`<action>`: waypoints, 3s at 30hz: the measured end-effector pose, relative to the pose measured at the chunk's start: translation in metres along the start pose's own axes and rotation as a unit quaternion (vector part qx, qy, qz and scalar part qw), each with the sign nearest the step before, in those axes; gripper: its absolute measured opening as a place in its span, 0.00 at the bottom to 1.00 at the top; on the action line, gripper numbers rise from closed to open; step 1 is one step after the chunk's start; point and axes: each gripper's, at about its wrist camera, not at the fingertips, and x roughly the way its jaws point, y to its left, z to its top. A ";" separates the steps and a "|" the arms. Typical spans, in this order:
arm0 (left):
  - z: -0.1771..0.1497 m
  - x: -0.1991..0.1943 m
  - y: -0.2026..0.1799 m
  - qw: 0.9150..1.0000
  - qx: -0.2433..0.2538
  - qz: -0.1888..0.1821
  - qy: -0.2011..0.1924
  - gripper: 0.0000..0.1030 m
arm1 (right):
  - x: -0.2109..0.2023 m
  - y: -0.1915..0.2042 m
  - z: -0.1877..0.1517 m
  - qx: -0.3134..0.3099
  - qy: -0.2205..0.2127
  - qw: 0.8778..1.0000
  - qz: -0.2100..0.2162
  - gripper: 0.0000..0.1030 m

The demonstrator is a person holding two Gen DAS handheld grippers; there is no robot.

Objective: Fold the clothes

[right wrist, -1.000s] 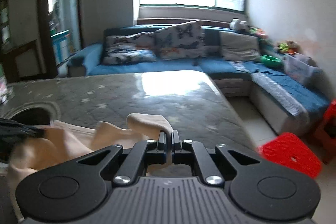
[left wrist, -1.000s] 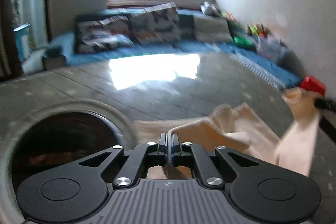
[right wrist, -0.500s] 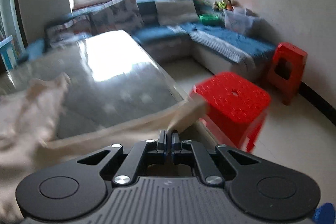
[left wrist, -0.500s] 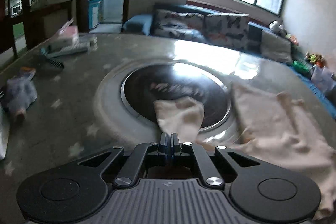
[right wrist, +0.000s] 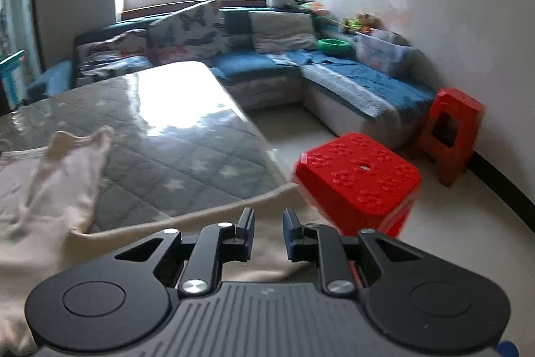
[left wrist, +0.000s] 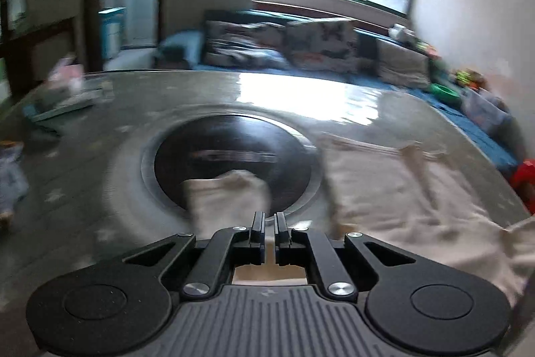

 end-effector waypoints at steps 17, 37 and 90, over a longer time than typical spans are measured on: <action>-0.013 0.078 -0.062 0.996 0.063 -0.042 0.050 0.07 | 0.055 0.140 0.018 -0.128 0.048 0.972 0.192 0.17; -0.005 0.094 -0.049 0.997 0.062 0.028 0.021 0.07 | 0.134 0.181 0.060 -0.123 0.036 0.981 0.146 0.19; 0.005 0.059 0.047 0.994 -0.028 0.106 0.015 0.50 | 0.009 0.227 -0.019 -0.255 0.070 0.911 0.316 0.44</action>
